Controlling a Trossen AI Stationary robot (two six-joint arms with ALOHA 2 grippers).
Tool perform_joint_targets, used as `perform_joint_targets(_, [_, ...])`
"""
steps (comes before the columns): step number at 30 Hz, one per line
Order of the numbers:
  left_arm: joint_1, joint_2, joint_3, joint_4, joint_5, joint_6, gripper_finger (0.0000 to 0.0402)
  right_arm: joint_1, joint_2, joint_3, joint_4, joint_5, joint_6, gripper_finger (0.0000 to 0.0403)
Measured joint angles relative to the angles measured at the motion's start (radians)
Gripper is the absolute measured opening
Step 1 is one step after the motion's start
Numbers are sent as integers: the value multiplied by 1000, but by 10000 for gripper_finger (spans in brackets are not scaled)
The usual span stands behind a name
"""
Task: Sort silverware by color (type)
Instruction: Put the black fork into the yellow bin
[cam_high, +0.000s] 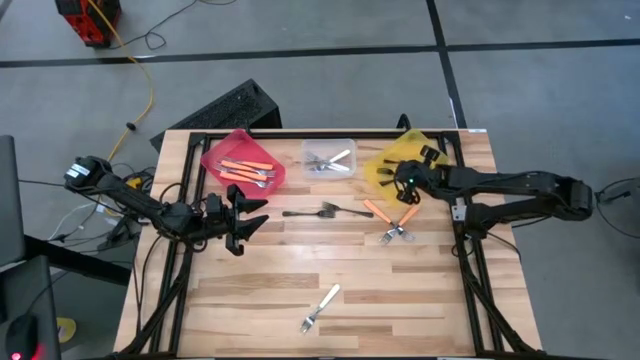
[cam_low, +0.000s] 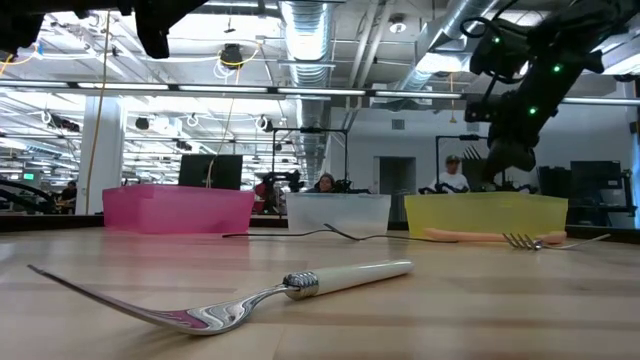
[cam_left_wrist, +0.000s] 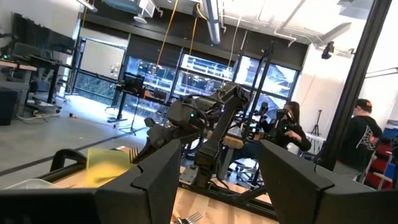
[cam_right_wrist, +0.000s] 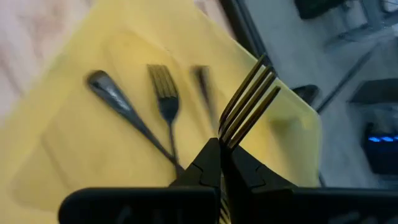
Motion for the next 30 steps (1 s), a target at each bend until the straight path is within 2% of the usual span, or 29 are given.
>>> perform_joint_targets(3, [0,0,0,0,0,0,199,-14,1,0,3,-44,-6,25])
perform_joint_targets(17, [0,0,0,0,0,0,199,-60,0,0,4,-104,-14,25])
perform_joint_targets(30, [0,0,0,0,1,0,199,-79,1,0,2,-200,3,46])
